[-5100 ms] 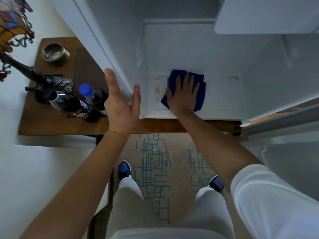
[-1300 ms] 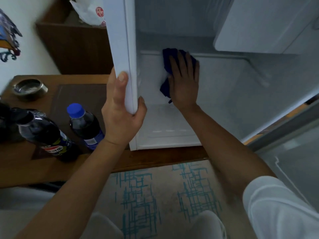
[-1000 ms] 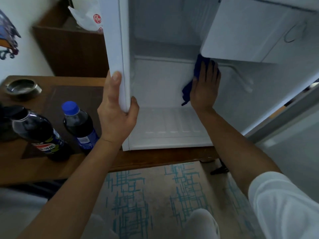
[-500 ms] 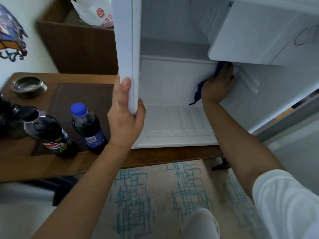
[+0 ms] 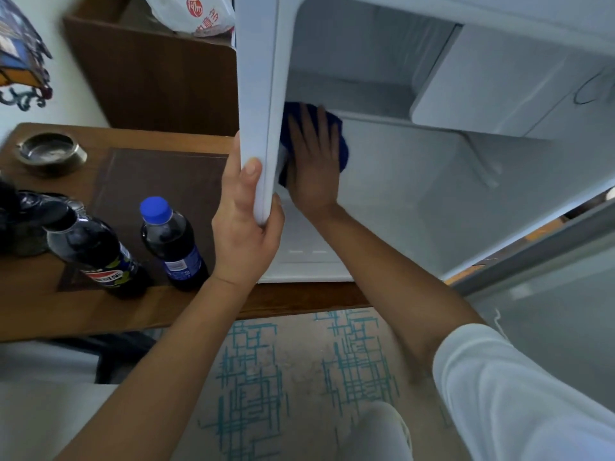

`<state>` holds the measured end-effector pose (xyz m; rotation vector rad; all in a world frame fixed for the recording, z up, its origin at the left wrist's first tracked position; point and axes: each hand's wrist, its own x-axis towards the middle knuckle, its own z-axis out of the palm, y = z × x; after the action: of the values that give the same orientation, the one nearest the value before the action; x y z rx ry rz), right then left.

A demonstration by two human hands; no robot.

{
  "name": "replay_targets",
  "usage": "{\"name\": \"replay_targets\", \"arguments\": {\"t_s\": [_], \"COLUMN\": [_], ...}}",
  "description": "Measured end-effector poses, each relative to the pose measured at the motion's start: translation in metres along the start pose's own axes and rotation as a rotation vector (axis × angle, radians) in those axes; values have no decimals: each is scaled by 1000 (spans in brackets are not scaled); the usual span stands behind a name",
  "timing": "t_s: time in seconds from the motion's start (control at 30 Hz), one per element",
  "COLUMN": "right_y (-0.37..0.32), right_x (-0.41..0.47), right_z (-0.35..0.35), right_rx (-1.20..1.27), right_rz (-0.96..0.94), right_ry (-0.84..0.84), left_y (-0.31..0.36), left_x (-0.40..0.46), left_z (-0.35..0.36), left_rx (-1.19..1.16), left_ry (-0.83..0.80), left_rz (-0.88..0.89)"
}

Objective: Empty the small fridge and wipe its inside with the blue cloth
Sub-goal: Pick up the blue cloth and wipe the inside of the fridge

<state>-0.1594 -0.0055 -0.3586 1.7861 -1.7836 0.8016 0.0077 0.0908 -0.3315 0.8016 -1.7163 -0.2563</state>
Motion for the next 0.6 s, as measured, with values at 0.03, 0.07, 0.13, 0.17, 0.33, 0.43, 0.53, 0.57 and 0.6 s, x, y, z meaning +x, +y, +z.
{"name": "replay_targets", "arguments": {"t_s": [0.03,0.07,0.13,0.17,0.33,0.43,0.53,0.57,0.6], "right_y": [-3,-4,5,14,97,137,163,174,183], "right_x": [0,0,0,-1,1,6,3,0,-2], "right_z": [2,2,-3,-6,-31,-46,-64,-69,-75], "right_rx": [14,36,73,70,-90,-198,-328,-401,-468], "right_rz": [-18,-30,-38,-19,107,171,233,229,230], "right_ry": [-7,-10,0,5,89,130,80,45,7], "left_y": [0,0,-1,-3,-5,-3,0,1,1], "left_x": [0,1,2,1,2,2,3,3,3], "left_z": [0,-1,-1,-1,1,2,-1,-2,-2], "left_rx": [0,-6,-22,-31,-41,-58,-69,-69,-69], "left_ry": [-3,-5,-20,-35,-31,-7,-15,-16,-17], "left_rz": [3,11,33,37,16,32,39,31,28]}}
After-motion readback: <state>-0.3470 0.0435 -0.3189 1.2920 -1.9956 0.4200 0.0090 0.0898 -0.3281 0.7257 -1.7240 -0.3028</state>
